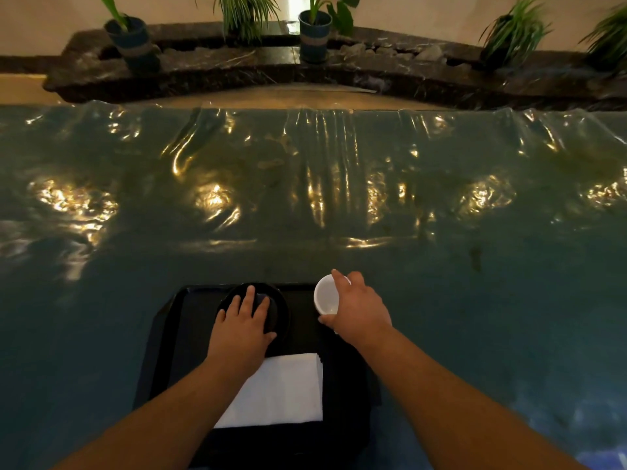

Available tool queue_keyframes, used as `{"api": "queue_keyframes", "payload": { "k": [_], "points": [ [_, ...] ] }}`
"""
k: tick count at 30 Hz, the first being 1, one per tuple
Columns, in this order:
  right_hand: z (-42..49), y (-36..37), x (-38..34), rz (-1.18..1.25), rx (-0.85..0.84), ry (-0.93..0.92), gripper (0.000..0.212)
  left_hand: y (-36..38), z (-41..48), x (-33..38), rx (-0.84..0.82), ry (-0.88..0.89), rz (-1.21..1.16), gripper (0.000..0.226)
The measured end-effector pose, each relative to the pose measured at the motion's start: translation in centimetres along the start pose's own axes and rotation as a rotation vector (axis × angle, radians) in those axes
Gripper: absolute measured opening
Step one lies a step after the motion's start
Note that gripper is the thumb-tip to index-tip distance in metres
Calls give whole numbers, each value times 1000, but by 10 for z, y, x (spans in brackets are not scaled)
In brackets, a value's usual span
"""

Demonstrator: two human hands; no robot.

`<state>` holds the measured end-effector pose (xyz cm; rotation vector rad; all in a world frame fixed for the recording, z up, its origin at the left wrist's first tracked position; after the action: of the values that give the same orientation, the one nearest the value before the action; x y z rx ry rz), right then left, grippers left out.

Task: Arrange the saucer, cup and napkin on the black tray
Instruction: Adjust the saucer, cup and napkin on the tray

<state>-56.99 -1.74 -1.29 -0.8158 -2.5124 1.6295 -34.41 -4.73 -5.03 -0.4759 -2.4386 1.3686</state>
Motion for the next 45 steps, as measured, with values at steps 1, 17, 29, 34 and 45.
{"api": "queue_keyframes", "payload": {
  "k": [1, 17, 29, 34, 45],
  "points": [
    [1, -1, -1, 0, -8, 8, 99, 1, 0, -2, -10, 4, -17, 75],
    [6, 8, -41, -12, -50, 2, 97, 2, 7, -21, -64, 89, -79, 77],
    [5, 12, -54, -19, -48, -1, 99, -1, 7, -31, -73, 135, -71, 77],
    [6, 14, -59, -20, -49, -5, 99, -2, 8, -33, -82, 149, -65, 77],
    [7, 19, -71, -19, -50, -23, 99, -5, 9, -36, -90, 169, -54, 77]
  ]
}}
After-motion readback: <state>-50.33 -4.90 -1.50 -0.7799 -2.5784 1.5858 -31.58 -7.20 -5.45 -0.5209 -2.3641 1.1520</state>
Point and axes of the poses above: each hand's wrist, its own z-axis towards the middle knuckle, its own y-axis out of the palm, x = y × z, the point moved 5 cm from there along z, towards the middle knuckle, and after that the axes turned 6 degrees about y, right-handed, at the moved point
